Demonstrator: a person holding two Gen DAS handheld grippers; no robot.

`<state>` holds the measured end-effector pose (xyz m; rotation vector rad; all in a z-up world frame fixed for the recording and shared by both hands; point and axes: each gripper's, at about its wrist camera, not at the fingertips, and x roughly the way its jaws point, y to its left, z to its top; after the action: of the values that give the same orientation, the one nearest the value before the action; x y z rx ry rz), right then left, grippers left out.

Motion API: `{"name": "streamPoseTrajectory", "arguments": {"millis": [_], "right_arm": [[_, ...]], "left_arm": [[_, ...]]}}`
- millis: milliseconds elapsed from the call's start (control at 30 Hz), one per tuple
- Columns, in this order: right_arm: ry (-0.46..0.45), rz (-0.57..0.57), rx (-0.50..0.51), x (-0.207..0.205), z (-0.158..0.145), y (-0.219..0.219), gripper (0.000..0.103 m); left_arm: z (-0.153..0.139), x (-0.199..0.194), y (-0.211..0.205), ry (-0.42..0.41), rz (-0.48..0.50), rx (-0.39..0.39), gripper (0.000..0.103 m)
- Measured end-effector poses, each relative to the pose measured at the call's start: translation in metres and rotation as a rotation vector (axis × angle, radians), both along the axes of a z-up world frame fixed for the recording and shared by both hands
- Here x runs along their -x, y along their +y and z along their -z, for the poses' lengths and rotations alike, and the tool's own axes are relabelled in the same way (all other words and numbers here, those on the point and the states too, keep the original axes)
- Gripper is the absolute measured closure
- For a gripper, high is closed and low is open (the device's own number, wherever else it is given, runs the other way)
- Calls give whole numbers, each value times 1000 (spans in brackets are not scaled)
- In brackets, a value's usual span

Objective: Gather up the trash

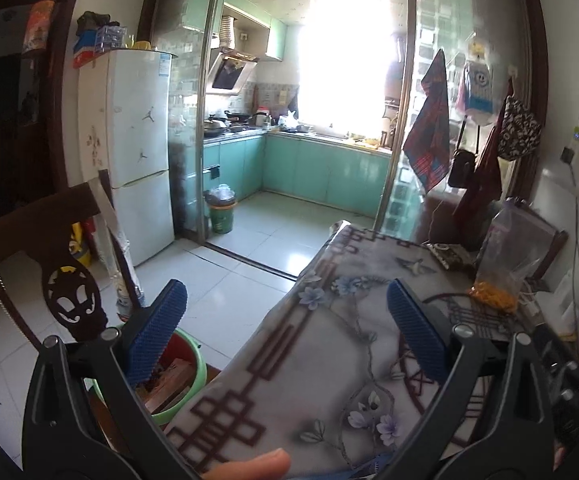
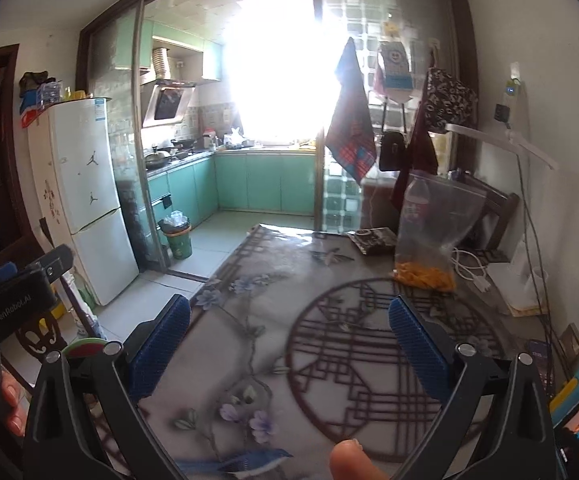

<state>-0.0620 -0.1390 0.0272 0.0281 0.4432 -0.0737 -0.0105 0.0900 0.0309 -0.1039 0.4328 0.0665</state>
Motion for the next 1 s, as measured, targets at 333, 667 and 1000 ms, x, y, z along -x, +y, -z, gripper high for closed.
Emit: {"name": "streamPoseTrajectory", "arguments": {"millis": [333,667,1000], "right_arm": [[5,18,-23,6,2,-24,7],[13,13,-28,4,4,-27,7],[14,12,-30,2,6,-29,7]], "left_arm": [[3,5,-21,23,11,-24,5],[7,2,-27,58,14,-33,5],[10,-2,-28,73,1,-31,5]]}}
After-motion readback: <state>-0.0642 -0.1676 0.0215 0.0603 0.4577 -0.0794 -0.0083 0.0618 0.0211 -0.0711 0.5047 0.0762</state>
